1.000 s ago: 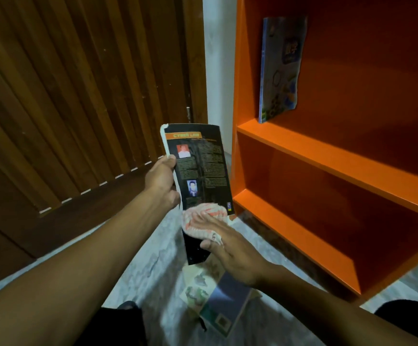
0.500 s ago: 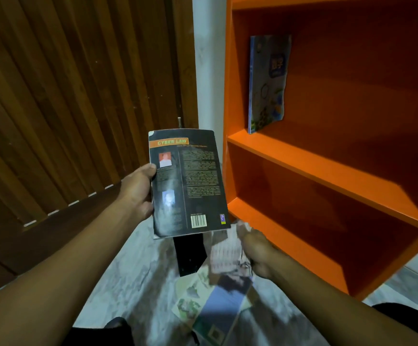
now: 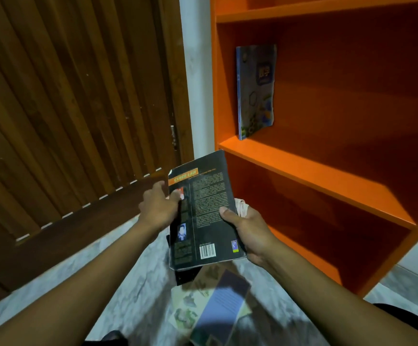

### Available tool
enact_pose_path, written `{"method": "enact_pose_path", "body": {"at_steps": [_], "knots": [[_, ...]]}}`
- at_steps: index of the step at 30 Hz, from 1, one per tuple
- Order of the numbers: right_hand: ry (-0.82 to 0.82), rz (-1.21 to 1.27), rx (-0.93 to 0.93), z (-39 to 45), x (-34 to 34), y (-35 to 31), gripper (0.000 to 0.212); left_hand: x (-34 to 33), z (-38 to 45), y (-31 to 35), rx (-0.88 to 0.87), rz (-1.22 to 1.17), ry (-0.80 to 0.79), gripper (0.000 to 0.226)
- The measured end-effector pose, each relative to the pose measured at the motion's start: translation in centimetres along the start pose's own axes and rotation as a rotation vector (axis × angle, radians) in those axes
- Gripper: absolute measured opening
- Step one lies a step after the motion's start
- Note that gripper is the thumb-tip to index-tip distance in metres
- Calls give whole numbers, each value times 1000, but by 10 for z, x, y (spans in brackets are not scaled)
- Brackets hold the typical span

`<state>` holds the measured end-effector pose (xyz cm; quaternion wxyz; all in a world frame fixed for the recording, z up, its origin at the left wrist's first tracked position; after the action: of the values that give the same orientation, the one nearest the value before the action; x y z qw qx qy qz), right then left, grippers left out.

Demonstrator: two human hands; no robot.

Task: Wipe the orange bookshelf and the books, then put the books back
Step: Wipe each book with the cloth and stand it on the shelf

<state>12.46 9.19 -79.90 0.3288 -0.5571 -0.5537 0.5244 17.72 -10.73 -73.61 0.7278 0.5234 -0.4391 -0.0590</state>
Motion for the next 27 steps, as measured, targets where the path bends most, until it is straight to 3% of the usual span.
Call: {"method": "enact_pose_path", "body": {"at_steps": [2,4,7,8,10,14,18,20,24,25,27], "knots": [[87,-110,105,-3,3,-5,45,-8,-15,24,-125,-60,-50,42],[128,-266,202,-3,3,-4,66,-29,-42,40,-66,-239,-218,28],[189,-556,546,-27,-1,-30,30,-57,-64,46,80,-476,-362,35],[179,-617,650,-34,-6,-34,25,-58,-63,45,96,-522,-317,36],[157,-694,786,-47,-16,-37,35,-50,-54,42,123,-593,-184,31],[71,-712,834,-50,-26,-37,57,-34,-41,32,165,-686,-27,23],[2,-657,830,-43,-26,-45,46,-21,-29,29,154,-708,19,24],[-48,-462,716,-37,-23,-52,34,-14,-24,30,132,-687,20,26],[199,-33,370,-8,21,-63,27,-1,-16,37,12,-567,-33,26],[280,34,331,-3,35,-66,25,0,-14,38,-19,-531,-60,26],[386,35,428,1,53,-85,21,1,-14,39,-76,-452,-113,26]]}}
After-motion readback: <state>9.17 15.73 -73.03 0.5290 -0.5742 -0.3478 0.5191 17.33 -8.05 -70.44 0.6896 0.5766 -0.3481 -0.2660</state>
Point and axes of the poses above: each hand's wrist, its own z-axis towards the middle knuckle, its own x-axis out of the back of the hand, y = z × x, the point moved 10 cm from there along z, towards the middle knuckle, and after that the axes turned 15 degrees about y, right-handed, at the moved point
